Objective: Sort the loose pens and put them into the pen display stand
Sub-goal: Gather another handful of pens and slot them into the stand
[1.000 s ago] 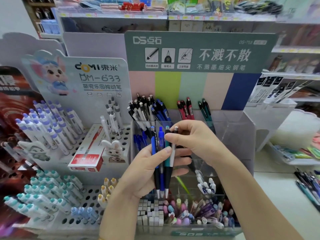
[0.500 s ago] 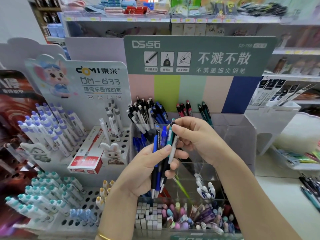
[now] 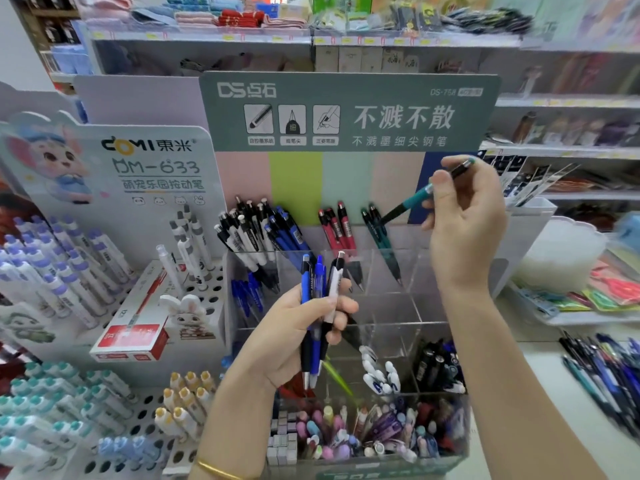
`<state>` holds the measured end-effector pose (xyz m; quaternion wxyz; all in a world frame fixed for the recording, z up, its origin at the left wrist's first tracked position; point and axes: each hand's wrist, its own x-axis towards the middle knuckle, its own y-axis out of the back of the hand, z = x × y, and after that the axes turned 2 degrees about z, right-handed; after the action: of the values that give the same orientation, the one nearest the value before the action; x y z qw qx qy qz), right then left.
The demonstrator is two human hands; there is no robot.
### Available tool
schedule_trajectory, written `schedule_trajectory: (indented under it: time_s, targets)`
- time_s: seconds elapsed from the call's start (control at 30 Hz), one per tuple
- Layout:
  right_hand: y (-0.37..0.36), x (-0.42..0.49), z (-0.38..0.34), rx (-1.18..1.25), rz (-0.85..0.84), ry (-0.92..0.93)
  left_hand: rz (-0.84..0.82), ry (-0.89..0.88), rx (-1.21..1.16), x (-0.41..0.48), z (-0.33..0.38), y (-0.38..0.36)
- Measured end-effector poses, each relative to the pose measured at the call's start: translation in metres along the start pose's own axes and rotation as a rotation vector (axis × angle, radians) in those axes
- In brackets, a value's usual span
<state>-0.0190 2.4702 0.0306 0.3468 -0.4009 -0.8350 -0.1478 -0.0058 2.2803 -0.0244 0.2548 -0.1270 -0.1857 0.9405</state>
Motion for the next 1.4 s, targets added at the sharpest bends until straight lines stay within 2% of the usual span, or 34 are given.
schedule_trajectory:
  time_s: [0.07, 0.13, 0.23, 0.37, 0.43, 0.5, 0.53, 0.63, 0.67, 0.73, 0.83, 0.93, 1.07, 1.2, 1.33, 1.4]
  targets:
    - [-0.003, 0.0, 0.005, -0.183, -0.031, 0.17, -0.015, -0.006, -0.008, 0.002, 0.0, -0.004]
    - [-0.008, -0.003, 0.013, -0.371, -0.161, 0.224, -0.023, -0.012, -0.001, 0.003, 0.0, -0.007]
    - [-0.015, -0.012, 0.025, -0.604, -0.292, 0.206, -0.036, -0.009, -0.012, 0.002, -0.001, -0.011]
    - [-0.017, -0.017, 0.029, -0.736, -0.357, 0.125, -0.03, -0.005, -0.034, -0.001, -0.001, -0.011]
    - [-0.016, -0.014, 0.027, -0.673, -0.313, 0.155, -0.016, -0.031, -0.043, -0.001, -0.002, -0.01]
    - [-0.011, -0.018, 0.013, -0.419, -0.257, 0.152, -0.003, -0.061, -0.06, -0.001, -0.002, -0.009]
    - [-0.009, -0.023, 0.005, -0.297, -0.302, 0.11, 0.002, -0.076, -0.063, -0.002, -0.002, -0.009]
    - [-0.01, -0.038, -0.019, -0.101, -0.745, -0.216, -0.004, -0.112, -0.055, -0.004, 0.0, -0.005]
    - [-0.013, -0.042, -0.022, -0.03, -0.84, -0.283, -0.002, -0.12, -0.049, -0.005, 0.0, -0.002]
    - [-0.022, -0.041, -0.026, 0.088, -0.799, -0.29, 0.033, -0.119, -0.06, -0.008, 0.001, 0.005]
    - [-0.037, -0.028, -0.035, 0.269, -0.508, -0.257, 0.123, -0.094, -0.068, -0.015, 0.001, 0.019]
    - [-0.059, -0.025, -0.046, 0.305, -0.374, -0.104, 0.196, -0.113, -0.015, -0.023, 0.004, 0.026]
    - [-0.091, -0.04, -0.046, 0.145, -0.469, 0.06, 0.211, -0.143, -0.046, -0.029, 0.006, 0.03]
    - [-0.112, -0.051, -0.041, -0.018, -0.58, 0.111, 0.211, -0.11, -0.134, -0.035, 0.008, 0.034]
    - [-0.126, -0.053, -0.048, -0.371, -0.562, 0.335, 0.116, -0.121, -0.326, -0.042, 0.01, 0.04]
    - [-0.13, -0.048, -0.055, -0.537, -0.634, 0.332, 0.108, -0.147, -0.349, -0.045, 0.012, 0.042]
